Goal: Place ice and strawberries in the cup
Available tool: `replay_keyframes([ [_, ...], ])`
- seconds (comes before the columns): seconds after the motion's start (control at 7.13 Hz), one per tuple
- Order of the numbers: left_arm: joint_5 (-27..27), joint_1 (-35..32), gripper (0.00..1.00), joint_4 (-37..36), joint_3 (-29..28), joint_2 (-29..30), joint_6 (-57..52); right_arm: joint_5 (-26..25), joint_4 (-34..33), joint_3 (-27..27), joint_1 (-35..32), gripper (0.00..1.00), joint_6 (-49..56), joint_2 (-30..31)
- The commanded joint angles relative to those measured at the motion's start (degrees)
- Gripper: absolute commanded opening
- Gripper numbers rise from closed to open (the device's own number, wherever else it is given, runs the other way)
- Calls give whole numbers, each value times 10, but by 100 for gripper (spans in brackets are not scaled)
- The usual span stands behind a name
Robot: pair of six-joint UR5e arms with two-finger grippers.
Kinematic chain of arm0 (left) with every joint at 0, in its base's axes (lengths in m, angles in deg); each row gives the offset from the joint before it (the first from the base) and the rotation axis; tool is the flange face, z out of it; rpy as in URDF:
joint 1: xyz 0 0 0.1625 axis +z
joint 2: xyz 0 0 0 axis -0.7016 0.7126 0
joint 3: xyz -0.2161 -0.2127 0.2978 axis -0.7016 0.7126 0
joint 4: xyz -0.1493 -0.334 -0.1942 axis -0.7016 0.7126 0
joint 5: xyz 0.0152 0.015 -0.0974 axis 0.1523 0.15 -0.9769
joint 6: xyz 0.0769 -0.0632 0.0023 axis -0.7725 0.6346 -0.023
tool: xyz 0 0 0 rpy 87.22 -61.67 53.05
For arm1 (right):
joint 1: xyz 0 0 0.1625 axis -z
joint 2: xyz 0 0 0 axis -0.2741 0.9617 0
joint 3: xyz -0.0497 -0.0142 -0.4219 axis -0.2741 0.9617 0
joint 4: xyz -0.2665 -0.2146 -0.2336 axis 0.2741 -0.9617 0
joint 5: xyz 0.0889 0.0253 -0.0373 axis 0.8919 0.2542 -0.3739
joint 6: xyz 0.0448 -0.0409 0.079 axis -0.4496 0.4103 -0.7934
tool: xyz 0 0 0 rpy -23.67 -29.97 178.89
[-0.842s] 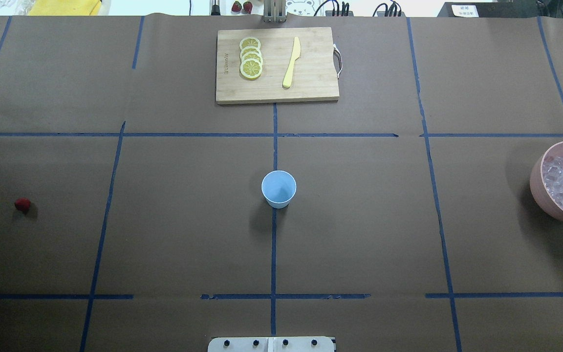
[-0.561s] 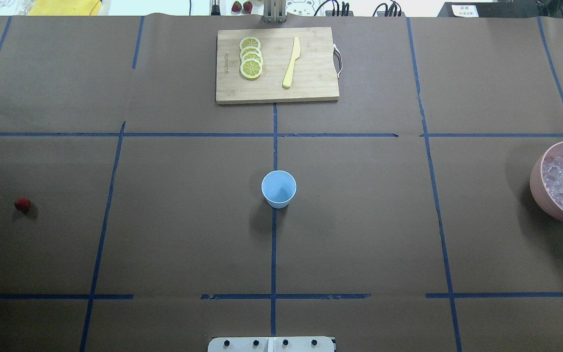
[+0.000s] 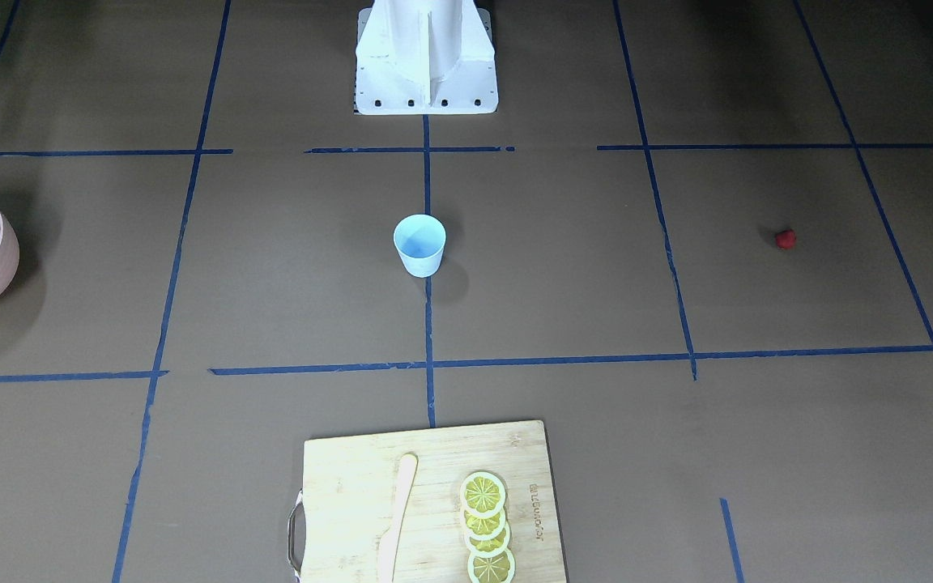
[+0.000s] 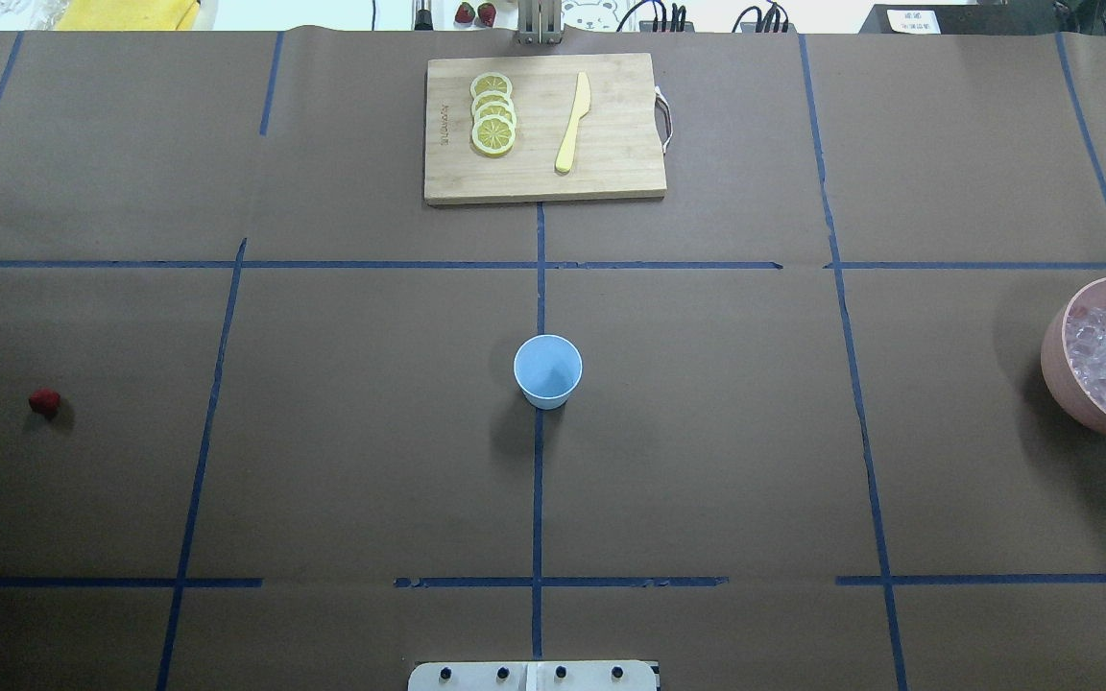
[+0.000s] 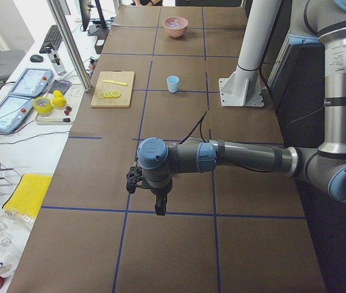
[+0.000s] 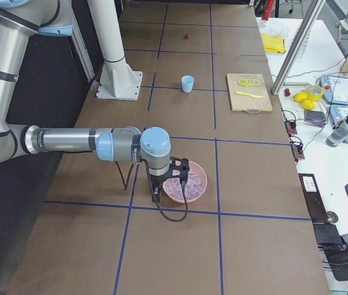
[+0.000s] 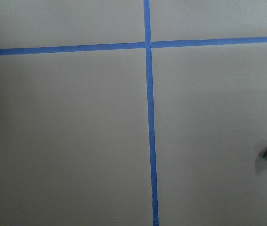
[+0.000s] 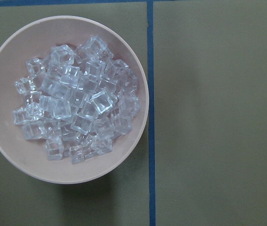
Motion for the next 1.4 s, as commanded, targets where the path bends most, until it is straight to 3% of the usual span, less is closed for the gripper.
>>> replay_keyframes([
  [0.0, 2, 0, 100, 2, -6, -1, -4, 1, 0, -1, 0, 100, 0, -1],
  [1.26, 0, 27, 100, 18, -5, -14, -6, -1, 49, 2, 14, 100, -1, -9],
])
